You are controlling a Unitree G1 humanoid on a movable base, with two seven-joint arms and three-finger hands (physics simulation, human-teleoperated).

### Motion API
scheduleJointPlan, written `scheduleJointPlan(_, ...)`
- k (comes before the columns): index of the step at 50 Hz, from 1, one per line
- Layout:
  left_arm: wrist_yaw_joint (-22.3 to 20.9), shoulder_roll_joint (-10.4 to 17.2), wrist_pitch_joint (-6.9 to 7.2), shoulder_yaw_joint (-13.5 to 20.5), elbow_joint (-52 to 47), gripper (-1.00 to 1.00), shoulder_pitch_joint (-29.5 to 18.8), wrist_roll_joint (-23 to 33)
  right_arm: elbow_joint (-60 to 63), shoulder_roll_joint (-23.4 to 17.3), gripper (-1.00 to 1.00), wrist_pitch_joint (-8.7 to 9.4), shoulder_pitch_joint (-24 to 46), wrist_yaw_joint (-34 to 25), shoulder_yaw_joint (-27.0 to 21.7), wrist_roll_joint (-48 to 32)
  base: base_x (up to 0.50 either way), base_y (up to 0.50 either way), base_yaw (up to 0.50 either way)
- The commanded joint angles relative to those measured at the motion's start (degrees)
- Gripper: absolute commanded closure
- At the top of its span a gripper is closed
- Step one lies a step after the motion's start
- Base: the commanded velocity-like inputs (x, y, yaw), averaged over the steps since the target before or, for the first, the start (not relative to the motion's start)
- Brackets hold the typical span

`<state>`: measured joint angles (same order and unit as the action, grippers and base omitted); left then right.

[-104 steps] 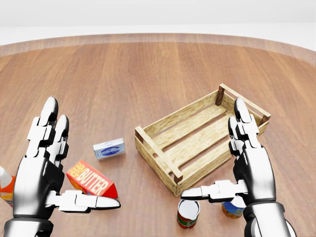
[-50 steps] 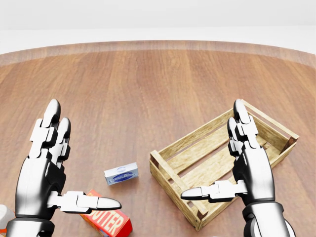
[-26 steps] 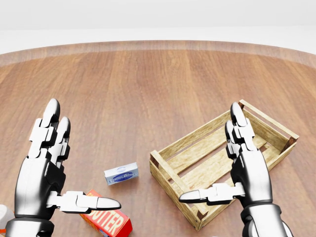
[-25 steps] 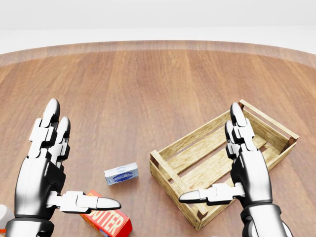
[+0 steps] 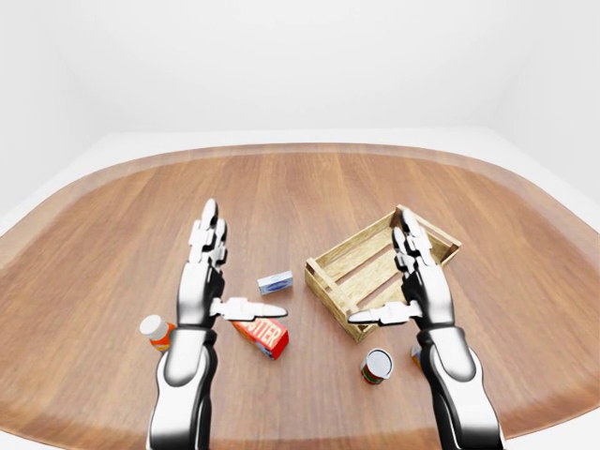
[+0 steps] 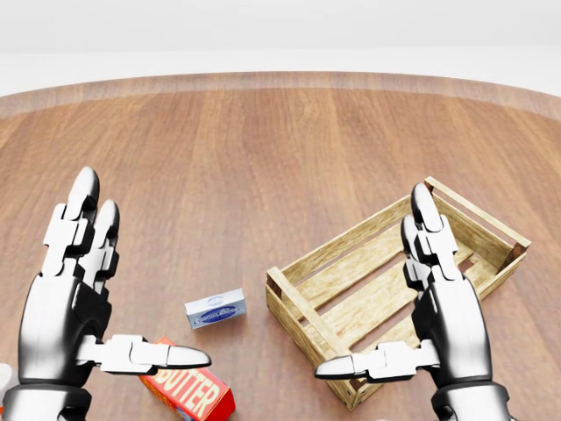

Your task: Pick up the tomato sauce, and put it in the wooden tray.

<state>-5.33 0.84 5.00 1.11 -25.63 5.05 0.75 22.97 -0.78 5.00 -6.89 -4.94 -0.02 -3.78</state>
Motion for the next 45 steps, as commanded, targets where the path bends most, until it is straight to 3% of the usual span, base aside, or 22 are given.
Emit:
scheduleJointPlan(1,-0.2,0.2,0.0,1.2,-1.1,-1.0,-1.0,-0.9,8.1,0.2,-1.0,0.0,-5.8,-0.3,1.7,-0.6,0.0,0.0,0.0)
scheduleJointPlan(18,-0.1,0.2,0.0,1.0,-0.2,-1.0,-0.8,-0.7,16.5,-0.4,-1.0,0.0,-21.7,-5.0,1.4,-1.9,0.0,0.0,0.0)
scheduleJointPlan(29,-0.1,0.3,0.0,1.3,-0.1,-1.0,-1.0,-0.8,13.0,-0.1,-1.0,-0.19,-29.2,-6.9,1.0,-2.9,0.0,0.0,0.0)
scheduleJointPlan(39,0.0,0.2,0.0,1.0,1.1,-1.0,-1.1,-0.4,10.1,0.1,-1.0,-9.36,-36.5,-9.0,0.3,-2.1,0.0,0.0,0.0)
scheduleJointPlan(45,0.0,0.2,0.0,1.2,1.1,-1.0,-1.2,-0.5,6.9,1.6,-1.0,-10.0,-37.1,-11.1,-2.5,-1.2,0.0,0.0,0.0)
